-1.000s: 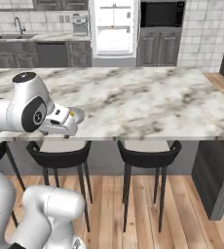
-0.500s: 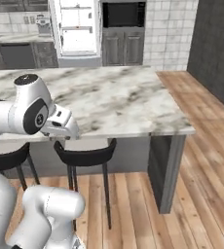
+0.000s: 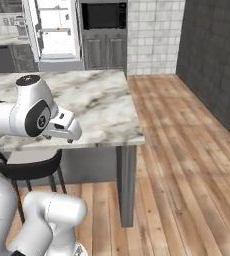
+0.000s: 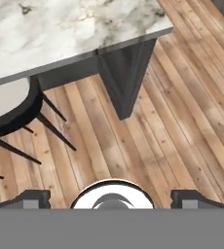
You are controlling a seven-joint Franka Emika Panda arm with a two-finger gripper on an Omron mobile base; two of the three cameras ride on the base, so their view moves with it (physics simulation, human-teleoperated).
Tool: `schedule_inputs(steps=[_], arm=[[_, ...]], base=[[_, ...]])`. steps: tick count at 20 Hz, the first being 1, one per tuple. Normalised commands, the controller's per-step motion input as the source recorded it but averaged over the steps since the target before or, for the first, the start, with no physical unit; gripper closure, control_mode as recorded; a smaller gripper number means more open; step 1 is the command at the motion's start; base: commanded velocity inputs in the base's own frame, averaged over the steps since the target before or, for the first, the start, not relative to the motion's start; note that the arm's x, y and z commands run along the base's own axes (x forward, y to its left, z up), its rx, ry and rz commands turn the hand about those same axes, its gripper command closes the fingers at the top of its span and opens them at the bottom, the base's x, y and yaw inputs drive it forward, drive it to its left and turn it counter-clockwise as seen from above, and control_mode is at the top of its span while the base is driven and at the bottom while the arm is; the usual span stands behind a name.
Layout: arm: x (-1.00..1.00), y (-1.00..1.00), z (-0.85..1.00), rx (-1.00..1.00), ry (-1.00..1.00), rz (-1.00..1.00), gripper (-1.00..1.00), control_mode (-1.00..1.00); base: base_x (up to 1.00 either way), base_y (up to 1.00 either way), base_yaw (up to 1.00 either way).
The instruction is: Take the cheese, fish, and carrot from the fridge and place them on the plate on the dining counter to create an appetizer plate.
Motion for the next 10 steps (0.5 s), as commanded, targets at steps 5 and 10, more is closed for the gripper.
schedule_inputs(steps=[5,10], arm=[[0.0,0.0,0.0,0.0,0.0,0.0,-1.0,1.0],[0.0,0.0,0.0,0.0,0.0,0.0,-1.0,1.0]], base=[[0.75,-1.0,0.02],[0.7,-1.0,0.04]])
